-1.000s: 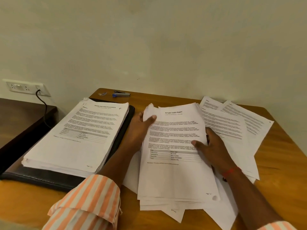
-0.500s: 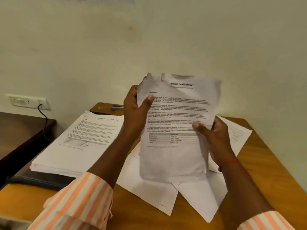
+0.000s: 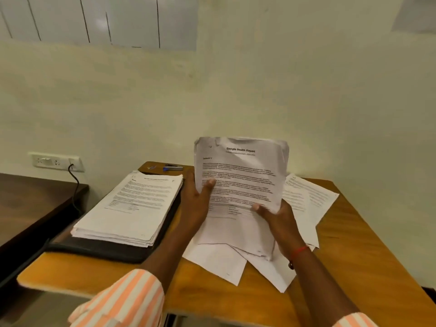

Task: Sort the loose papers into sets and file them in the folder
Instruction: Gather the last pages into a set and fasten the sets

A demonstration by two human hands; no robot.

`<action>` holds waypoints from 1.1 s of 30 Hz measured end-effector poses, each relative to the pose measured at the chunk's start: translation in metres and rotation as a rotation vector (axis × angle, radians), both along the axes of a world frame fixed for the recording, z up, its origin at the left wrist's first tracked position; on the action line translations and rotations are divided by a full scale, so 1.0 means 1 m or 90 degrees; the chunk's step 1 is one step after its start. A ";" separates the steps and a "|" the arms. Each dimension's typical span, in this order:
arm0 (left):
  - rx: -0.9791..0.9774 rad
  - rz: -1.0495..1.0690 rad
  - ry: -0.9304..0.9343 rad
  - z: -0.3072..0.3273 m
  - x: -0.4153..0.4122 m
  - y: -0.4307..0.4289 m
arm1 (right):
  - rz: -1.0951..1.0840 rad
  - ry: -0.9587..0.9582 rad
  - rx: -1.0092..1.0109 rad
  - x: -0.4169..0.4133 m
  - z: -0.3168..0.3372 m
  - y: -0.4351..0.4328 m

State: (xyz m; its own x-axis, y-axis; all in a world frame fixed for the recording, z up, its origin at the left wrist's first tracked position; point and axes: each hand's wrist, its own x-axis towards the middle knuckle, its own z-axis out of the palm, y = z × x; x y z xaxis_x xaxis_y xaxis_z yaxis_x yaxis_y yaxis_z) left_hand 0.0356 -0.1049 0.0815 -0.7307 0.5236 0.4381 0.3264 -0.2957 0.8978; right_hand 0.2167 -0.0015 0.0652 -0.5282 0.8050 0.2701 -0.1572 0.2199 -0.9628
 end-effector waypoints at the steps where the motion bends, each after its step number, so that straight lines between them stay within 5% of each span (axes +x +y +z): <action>1: 0.011 0.012 -0.001 0.003 0.003 -0.004 | -0.011 0.010 0.002 0.001 0.003 -0.003; 13: -0.016 -0.034 -0.024 -0.023 0.021 -0.027 | -0.064 0.015 -0.007 0.012 -0.027 -0.022; 20: -0.102 -0.072 -0.040 -0.044 0.008 -0.036 | -0.001 -0.089 0.028 0.009 -0.048 -0.022; 25: -0.219 -0.199 -0.149 -0.036 -0.024 -0.041 | 0.159 -0.187 -0.006 0.021 -0.042 -0.012; 29: -0.306 -0.176 -0.202 -0.040 -0.039 -0.029 | 0.290 -0.264 -0.036 0.028 -0.039 -0.009; 33: -0.365 -0.179 -0.217 -0.049 -0.045 -0.012 | 0.067 -0.267 -0.056 0.022 -0.032 0.019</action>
